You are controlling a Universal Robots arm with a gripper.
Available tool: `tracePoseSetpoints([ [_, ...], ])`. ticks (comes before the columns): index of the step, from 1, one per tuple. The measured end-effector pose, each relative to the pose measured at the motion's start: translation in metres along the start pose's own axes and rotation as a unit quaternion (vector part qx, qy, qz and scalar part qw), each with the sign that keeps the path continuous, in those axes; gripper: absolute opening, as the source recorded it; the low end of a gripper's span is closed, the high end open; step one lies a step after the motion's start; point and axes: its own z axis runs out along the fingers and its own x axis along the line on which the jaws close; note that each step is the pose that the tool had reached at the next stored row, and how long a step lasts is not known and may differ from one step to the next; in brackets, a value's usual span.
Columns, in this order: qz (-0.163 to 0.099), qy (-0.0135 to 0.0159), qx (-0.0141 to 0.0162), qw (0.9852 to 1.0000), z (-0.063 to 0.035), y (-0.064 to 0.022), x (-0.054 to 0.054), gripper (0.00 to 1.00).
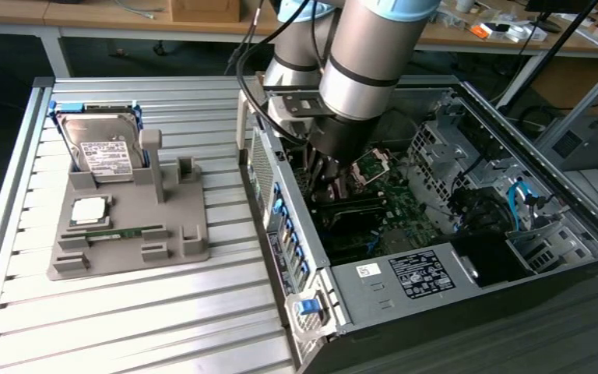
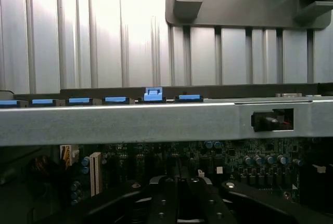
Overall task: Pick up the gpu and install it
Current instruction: 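Press down on the gpu until it lock into place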
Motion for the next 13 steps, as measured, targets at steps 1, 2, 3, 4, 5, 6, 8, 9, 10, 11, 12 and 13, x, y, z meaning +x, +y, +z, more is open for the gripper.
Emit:
tracePoseSetpoints([
  [1, 0.0, 0.0, 0.0002, 1.0, 0.0001, 0.0009, 0.0, 0.11],
  [2, 0.0, 0.0, 0.0003, 1.0, 0.0001, 0.002, 0.0, 0.11],
  [3, 0.0, 0.0, 0.0004, 1.0, 0.0002, 0.0031, 0.0, 0.11],
  [4, 0.0, 0.0, 0.0006, 1.0, 0.0002, 0.0039, 0.0, 0.11],
  [5, 0.0, 0.0, 0.0007, 1.0, 0.0003, 0.0049, 0.0, 0.11],
  [6, 0.0, 0.0, 0.0009, 1.0, 0.0003, 0.0063, 0.0, 0.11],
  [8, 0.0, 0.0, 0.0017, 1.0, 0.0005, 0.0094, 0.0, 0.11],
  [9, 0.0, -0.0001, 0.002, 1.0, 0.0005, 0.0107, 0.0, 0.11],
  [10, 0.0, -0.0001, 0.0023, 1.0, 0.0006, 0.0118, 0.0, 0.11],
  [11, 0.0, -0.0001, 0.0024, 1.0, 0.0006, 0.0126, 0.0, 0.11],
  [12, 0.0, -0.0001, 0.0026, 1.0, 0.0007, 0.0132, 0.0, 0.11],
  [13, 0.0, -0.0001, 0.0027, 1.0, 0.0007, 0.0139, 0.0, 0.11],
])
